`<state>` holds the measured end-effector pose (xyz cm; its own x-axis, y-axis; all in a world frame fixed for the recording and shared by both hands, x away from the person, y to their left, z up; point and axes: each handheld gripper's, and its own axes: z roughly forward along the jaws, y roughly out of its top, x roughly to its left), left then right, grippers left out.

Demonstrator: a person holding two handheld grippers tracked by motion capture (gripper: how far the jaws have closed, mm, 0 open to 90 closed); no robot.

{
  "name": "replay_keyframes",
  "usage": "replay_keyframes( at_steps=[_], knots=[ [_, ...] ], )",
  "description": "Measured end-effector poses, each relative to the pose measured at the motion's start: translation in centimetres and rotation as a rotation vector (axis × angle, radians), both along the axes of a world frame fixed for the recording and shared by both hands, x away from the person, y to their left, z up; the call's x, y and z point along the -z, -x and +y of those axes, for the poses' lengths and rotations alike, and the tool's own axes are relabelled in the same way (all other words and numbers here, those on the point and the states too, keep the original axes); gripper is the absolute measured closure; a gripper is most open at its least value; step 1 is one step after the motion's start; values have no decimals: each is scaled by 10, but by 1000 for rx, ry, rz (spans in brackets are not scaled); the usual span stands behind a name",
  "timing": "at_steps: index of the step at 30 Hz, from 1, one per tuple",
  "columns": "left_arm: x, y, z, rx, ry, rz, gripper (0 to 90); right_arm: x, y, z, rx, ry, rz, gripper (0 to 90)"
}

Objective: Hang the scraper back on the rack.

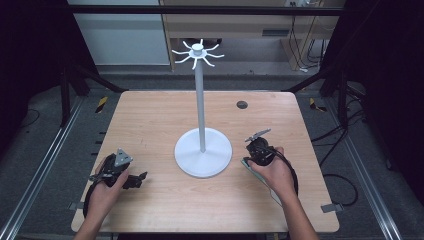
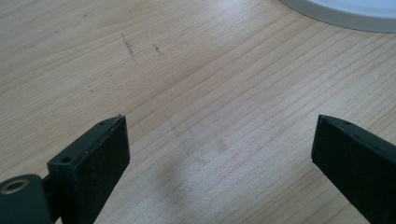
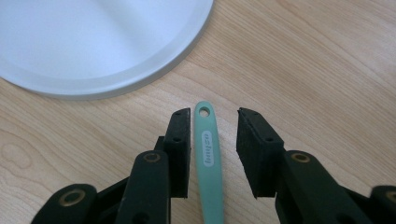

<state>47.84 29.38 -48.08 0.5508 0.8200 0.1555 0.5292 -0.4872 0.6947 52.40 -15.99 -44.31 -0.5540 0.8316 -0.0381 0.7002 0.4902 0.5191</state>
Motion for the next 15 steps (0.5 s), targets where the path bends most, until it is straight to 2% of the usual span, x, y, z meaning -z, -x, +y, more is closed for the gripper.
replay_keyframes(
  at_steps=[15],
  knots=[
    [0, 0, -1, 9, -7, 5, 40, 14, -11, 8, -17, 66, 79, 654]
  ],
)
